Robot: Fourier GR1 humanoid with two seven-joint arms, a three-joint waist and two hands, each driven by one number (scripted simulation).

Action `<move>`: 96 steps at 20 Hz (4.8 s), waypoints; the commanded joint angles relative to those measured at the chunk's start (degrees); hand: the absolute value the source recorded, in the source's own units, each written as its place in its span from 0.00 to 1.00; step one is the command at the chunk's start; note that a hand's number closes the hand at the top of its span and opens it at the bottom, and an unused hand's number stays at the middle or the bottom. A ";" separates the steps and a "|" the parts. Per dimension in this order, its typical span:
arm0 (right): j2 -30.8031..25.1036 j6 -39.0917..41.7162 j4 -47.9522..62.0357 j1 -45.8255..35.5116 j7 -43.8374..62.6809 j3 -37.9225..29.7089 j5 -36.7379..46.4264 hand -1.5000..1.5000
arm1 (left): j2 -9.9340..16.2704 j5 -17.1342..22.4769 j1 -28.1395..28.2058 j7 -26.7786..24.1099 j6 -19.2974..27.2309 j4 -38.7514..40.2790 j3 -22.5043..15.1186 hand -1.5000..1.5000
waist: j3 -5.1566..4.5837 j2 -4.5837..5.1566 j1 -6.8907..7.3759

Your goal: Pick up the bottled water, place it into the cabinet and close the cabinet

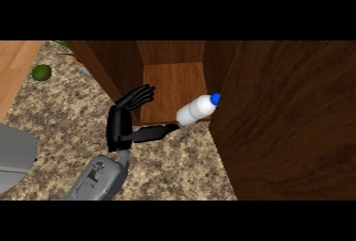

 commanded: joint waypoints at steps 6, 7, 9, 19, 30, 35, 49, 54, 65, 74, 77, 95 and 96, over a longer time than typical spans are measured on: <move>2.67 -5.63 -12.91 5.03 5.57 -1.54 -2.89 0.00 | -5.14 7.82 -2.99 -6.19 -4.44 -1.74 -8.21 0.00 | 0.16 -0.07 2.39; 0.85 -7.63 -10.81 1.73 7.30 -2.75 -3.17 0.00 | -5.16 7.49 2.05 -8.93 -6.81 -2.25 -7.75 0.00 | 0.17 0.00 3.46; 4.37 -4.23 -12.38 6.50 4.78 -2.55 -0.85 0.00 | -5.18 6.73 4.95 -7.34 -6.44 -7.40 -9.67 0.00 | 0.23 -0.34 3.13; 2.67 -2.18 -13.71 5.03 9.08 0.09 0.99 1.00 | -1.27 6.80 16.69 -9.65 -10.78 -16.73 -17.85 1.00 | 0.23 -0.33 3.75; -1.31 7.95 -14.01 7.47 8.93 2.89 4.32 1.00 | 14.09 10.37 27.42 -8.52 -17.97 -28.94 -12.36 1.00 | 0.21 -0.50 3.53; -1.51 10.61 -15.43 5.59 8.05 6.36 7.39 1.00 | 20.33 14.78 31.91 -10.16 -22.69 -33.48 -6.66 1.00 | 0.15 -0.68 3.93; -2.96 10.52 -19.74 1.80 10.23 16.15 10.76 1.00 | 29.87 25.66 39.84 -12.58 -31.00 -38.20 8.85 0.00 | -0.30 -1.10 4.56; -4.96 10.78 -20.06 -2.18 12.39 20.97 11.40 1.00 | 31.38 28.94 42.80 -13.77 -34.59 -37.76 12.17 0.00 | -0.58 -1.39 4.91; -7.96 8.35 -17.14 -15.23 19.92 31.71 14.66 1.00 | 35.60 34.18 47.75 -12.56 -39.73 -38.23 17.71 0.00 | -0.94 -2.26 5.48; -2.09 -1.60 -12.89 -25.79 26.77 43.18 15.24 1.00 | 38.59 36.78 51.16 -12.41 -43.38 -38.00 22.37 0.00 | -0.98 -2.22 6.13; 0.92 -5.58 -10.23 -30.69 29.25 46.40 15.77 1.00 | 39.41 37.38 51.93 -12.84 -44.96 -37.79 23.97 0.00 | -0.96 -1.89 7.14; 21.01 -19.64 5.75 -56.84 45.68 56.11 16.41 1.00 | 43.16 43.09 54.19 -13.73 -54.69 -34.89 31.52 0.00 | -0.58 -0.22 10.77; 21.23 -19.09 7.29 -57.33 47.50 57.32 14.88 1.00 | 43.02 43.08 56.03 -13.40 -55.91 -35.63 30.75 0.00 | -0.50 -0.25 11.78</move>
